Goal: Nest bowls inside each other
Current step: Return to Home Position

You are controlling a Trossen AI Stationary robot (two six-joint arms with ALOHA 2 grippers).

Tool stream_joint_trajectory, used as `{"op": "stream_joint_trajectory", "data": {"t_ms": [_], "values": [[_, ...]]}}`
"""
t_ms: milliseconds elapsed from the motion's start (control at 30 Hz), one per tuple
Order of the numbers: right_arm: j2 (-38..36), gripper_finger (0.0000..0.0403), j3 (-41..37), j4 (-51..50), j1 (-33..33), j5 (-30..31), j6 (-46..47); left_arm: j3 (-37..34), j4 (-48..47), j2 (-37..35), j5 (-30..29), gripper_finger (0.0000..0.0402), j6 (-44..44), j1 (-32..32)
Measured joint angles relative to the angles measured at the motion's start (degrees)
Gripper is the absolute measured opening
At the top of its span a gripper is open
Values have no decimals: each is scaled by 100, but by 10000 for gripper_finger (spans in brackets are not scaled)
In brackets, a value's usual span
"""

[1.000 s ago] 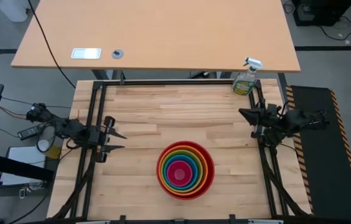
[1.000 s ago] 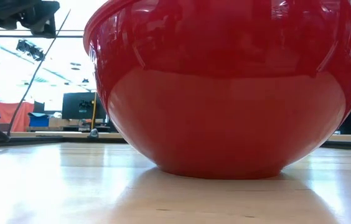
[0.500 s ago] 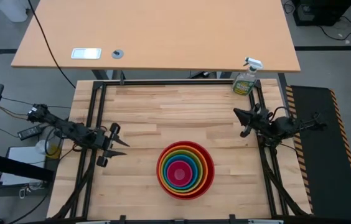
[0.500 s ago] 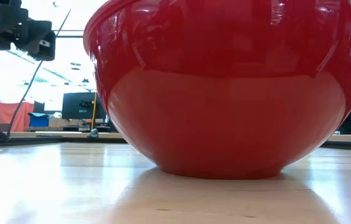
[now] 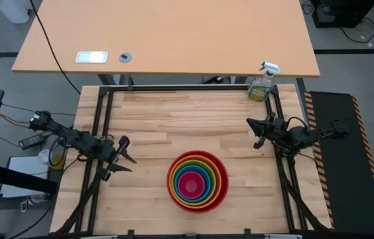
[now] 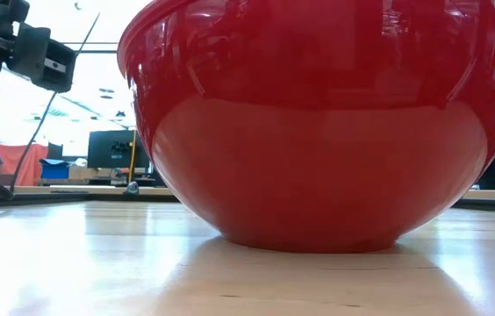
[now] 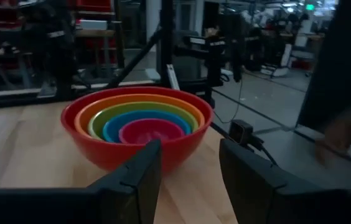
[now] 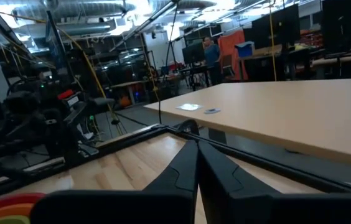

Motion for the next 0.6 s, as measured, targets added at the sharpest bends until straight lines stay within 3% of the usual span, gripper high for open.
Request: {"op": "stream_joint_trajectory", "data": {"t_ms": [600], "values": [[0,19,0,0,0,-7,0,2,-24,13,-54,165,-143,-2]]}}
